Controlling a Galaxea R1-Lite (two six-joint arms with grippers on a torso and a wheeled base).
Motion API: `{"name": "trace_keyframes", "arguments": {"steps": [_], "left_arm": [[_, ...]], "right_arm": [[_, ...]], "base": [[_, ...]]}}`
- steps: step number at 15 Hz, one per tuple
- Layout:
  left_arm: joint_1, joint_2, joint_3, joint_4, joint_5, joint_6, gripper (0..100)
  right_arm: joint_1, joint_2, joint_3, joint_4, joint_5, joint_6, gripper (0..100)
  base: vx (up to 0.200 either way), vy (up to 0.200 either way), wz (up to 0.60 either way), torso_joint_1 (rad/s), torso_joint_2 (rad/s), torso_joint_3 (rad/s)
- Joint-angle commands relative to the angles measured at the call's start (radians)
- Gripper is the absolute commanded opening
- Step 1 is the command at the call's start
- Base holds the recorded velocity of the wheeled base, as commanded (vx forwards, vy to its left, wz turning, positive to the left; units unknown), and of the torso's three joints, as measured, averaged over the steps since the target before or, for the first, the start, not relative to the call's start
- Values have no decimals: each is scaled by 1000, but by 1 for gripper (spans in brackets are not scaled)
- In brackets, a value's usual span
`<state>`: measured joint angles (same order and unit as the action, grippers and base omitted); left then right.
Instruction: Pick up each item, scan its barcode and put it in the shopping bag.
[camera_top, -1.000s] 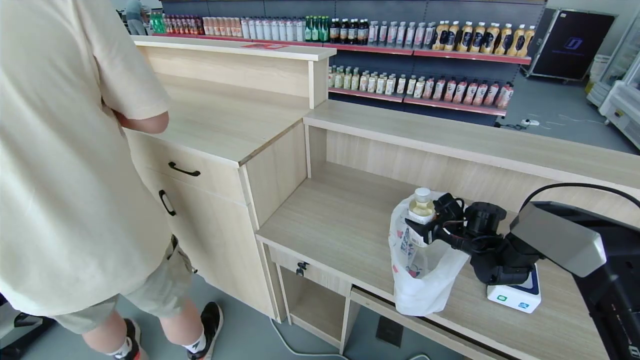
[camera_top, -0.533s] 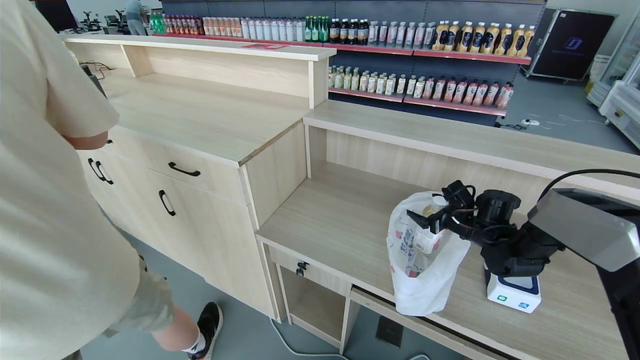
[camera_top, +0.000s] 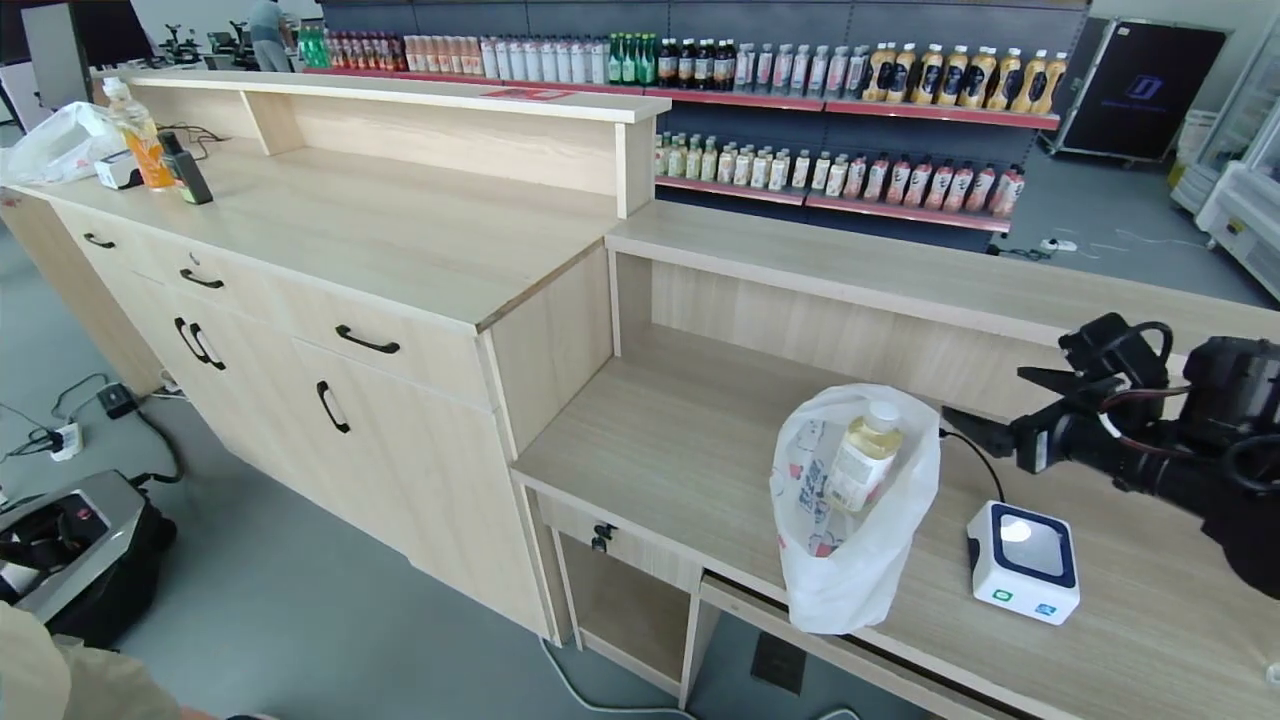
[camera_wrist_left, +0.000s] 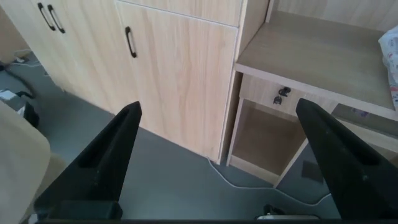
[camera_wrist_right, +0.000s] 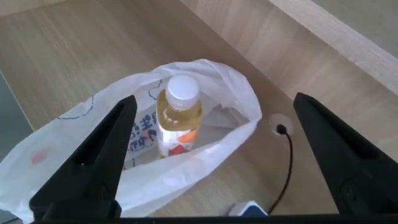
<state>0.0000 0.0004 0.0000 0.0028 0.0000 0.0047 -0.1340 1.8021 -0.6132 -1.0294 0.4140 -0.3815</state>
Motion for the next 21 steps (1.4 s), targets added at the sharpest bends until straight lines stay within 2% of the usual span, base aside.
{"name": "trace_keyframes", "arguments": {"steps": [1,3,5,6,7,9,10,13,15,17,21], "left_arm": [[0,0,0,0,0,0,100],[0,0,0,0,0,0,100],[0,0,0,0,0,0,100],[0,0,0,0,0,0,100],[0,0,0,0,0,0,100],[0,0,0,0,0,0,100],[0,0,0,0,0,0,100],[0,0,0,0,0,0,100],[0,0,0,0,0,0,100],[0,0,0,0,0,0,100],[0,0,0,0,0,0,100]], "right_arm": [[-182,-336,86,221,-60,-68,100],[-266,-425,101,336,-69,-71,100],[-329,-455,118,388,-138,-74,100],[-360,-446,122,440,-281,-56,100],[-369,-418,122,448,-368,-19,100],[-372,-308,121,362,-385,119,100],[-374,-211,121,275,-383,177,100],[-365,45,122,61,-363,239,100],[-371,155,119,-29,-337,216,100],[-400,210,118,-49,-337,138,100],[-414,217,118,-58,-337,69,100]], "base": [[0,0,-600,2,2,2],[0,0,-600,0,5,2],[0,0,-600,-2,0,2],[0,0,-600,7,2,12],[0,0,-600,2,7,-7],[0,0,0,0,0,0],[0,0,0,0,0,0],[0,0,0,0,0,0],[0,0,0,0,0,0],[0,0,0,0,0,0],[0,0,0,0,0,0]]}}
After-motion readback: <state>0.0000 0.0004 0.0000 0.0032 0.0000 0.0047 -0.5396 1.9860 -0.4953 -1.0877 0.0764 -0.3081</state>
